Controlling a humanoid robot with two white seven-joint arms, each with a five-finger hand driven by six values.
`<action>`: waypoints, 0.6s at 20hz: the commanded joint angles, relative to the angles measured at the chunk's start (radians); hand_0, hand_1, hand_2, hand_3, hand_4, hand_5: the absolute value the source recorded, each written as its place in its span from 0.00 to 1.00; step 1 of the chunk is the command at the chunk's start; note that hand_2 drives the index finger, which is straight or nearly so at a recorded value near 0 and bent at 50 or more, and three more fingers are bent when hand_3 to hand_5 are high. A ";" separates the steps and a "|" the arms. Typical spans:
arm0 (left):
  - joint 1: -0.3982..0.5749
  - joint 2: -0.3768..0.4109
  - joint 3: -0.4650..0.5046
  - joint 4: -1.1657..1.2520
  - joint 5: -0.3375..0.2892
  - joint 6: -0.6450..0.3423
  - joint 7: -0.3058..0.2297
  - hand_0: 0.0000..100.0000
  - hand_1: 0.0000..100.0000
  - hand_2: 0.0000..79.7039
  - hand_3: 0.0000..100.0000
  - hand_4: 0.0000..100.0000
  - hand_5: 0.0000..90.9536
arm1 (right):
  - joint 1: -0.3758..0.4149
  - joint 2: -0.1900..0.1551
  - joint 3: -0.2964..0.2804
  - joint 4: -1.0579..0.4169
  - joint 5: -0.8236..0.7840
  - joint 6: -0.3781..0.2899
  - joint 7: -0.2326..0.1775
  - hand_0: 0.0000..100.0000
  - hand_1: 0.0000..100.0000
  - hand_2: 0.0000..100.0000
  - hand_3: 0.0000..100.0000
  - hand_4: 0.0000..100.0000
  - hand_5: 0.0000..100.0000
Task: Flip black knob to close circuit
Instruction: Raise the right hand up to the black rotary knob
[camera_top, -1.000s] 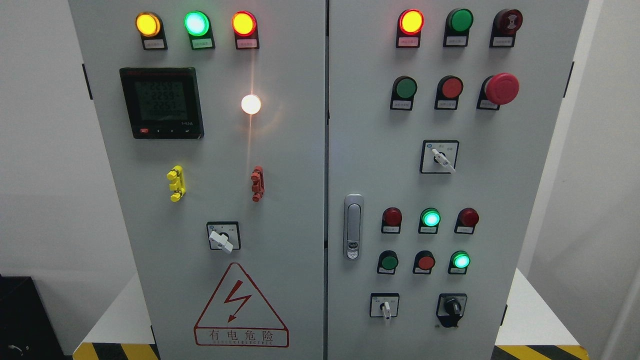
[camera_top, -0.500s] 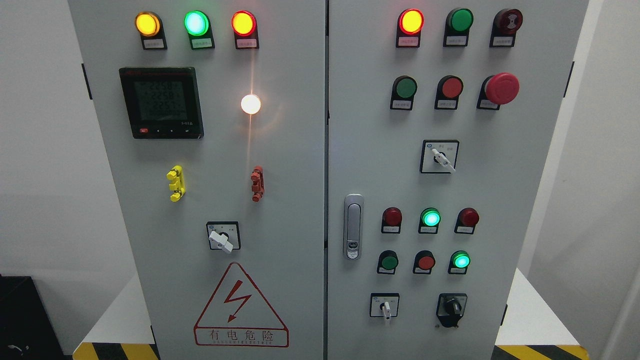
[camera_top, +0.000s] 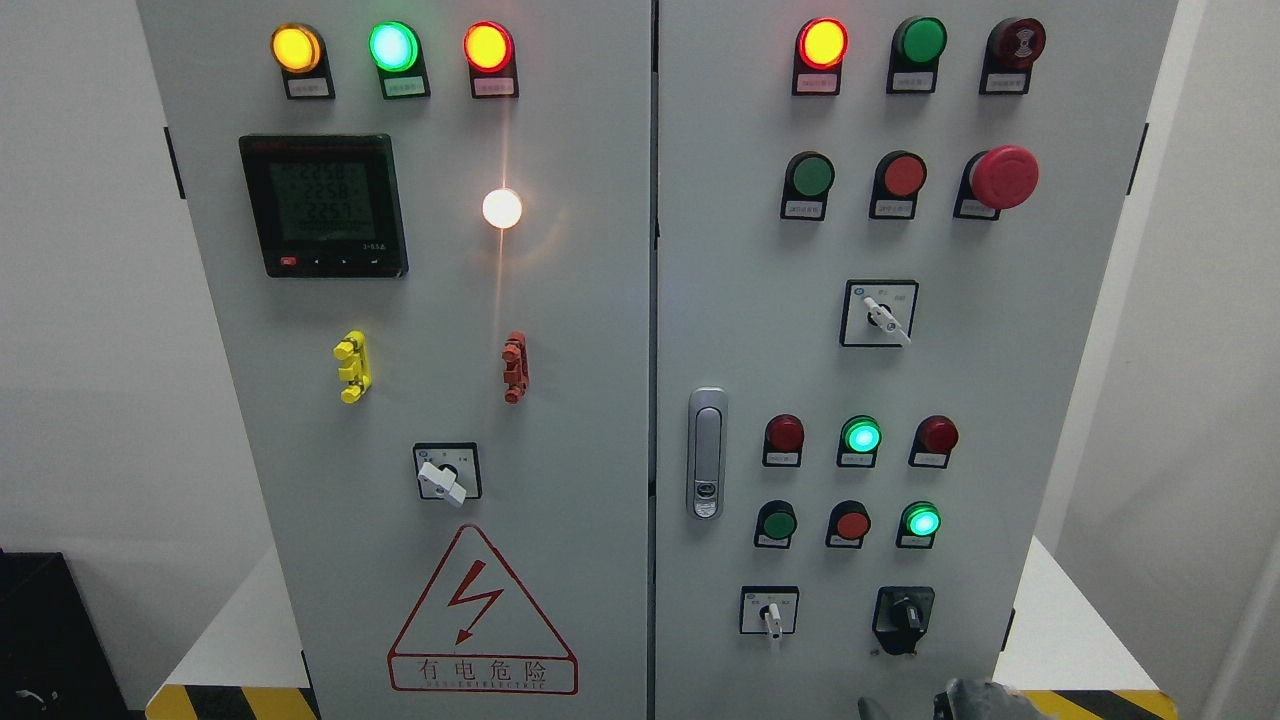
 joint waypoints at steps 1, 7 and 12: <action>0.000 0.000 0.000 0.000 0.000 0.000 0.001 0.12 0.56 0.00 0.00 0.00 0.00 | -0.060 0.005 -0.008 0.040 0.036 0.001 -0.013 0.00 0.02 0.90 1.00 0.91 0.82; 0.000 0.000 0.000 0.000 0.000 0.000 0.001 0.12 0.56 0.00 0.00 0.00 0.00 | -0.083 0.003 -0.035 0.086 0.061 -0.001 -0.048 0.00 0.01 0.89 1.00 0.91 0.82; 0.000 0.000 0.000 0.000 0.000 0.000 0.001 0.12 0.56 0.00 0.00 0.00 0.00 | -0.094 0.003 -0.042 0.108 0.061 0.001 -0.053 0.00 0.01 0.89 1.00 0.91 0.81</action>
